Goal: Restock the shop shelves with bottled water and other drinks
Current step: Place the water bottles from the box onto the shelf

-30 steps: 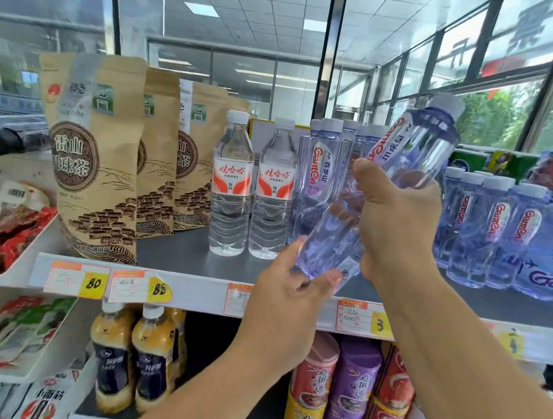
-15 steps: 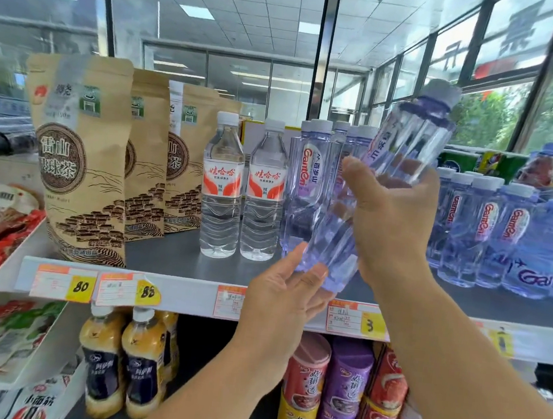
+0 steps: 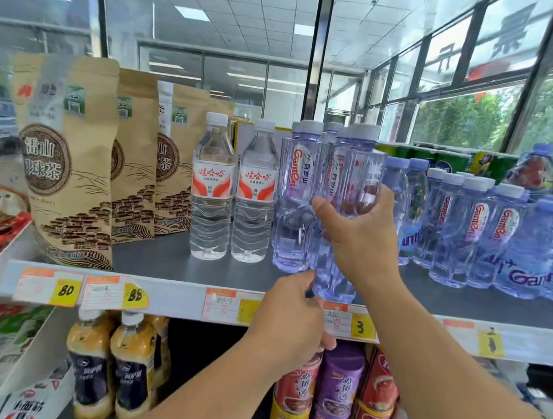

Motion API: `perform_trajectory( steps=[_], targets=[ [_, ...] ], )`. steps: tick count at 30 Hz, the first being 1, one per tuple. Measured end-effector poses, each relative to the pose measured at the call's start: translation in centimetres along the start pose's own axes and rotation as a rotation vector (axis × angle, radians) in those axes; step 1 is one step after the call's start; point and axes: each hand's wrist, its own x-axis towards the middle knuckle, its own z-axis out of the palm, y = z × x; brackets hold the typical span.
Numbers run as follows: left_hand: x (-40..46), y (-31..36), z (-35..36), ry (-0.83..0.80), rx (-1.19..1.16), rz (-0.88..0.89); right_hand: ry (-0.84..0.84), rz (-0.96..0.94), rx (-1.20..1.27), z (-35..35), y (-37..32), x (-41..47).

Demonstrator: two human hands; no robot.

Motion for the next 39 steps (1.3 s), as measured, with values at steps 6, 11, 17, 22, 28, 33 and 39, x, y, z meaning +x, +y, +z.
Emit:
perform_trajectory(
  steps=[6, 11, 17, 22, 28, 33, 39],
  targets=[
    [-0.3, 0.3, 0.0, -0.007, -0.029, -0.01, 0.0, -0.011, -0.039, -0.2, -0.3, 0.0],
    [-0.6, 0.8, -0.7, -0.026, -0.049, 0.008, 0.004, -0.021, -0.121, 0.0, -0.1, -0.3],
    [-0.7, 1.1, -0.7, -0.033, -0.029, 0.048, 0.001, -0.031, -0.145, -0.3, 0.0, -1.1],
    [-1.2, 1.2, -0.5, -0.064, -0.034, 0.075, 0.071, -0.023, -0.176, -0.1, 0.4, -2.0],
    [-1.0, 0.8, -0.5, -0.134, 0.036, 0.075, 0.067, -0.008, -0.281, -0.2, 0.6, -2.4],
    [-1.0, 0.5, -0.7, -0.139, 0.053, 0.098, 0.051, -0.013, -0.234, -0.2, 0.4, -2.3],
    [-0.7, 1.0, -1.1, -0.063, 0.073, 0.122, -0.084, 0.063, -0.067, -1.4, 0.3, -2.5]
  ],
)
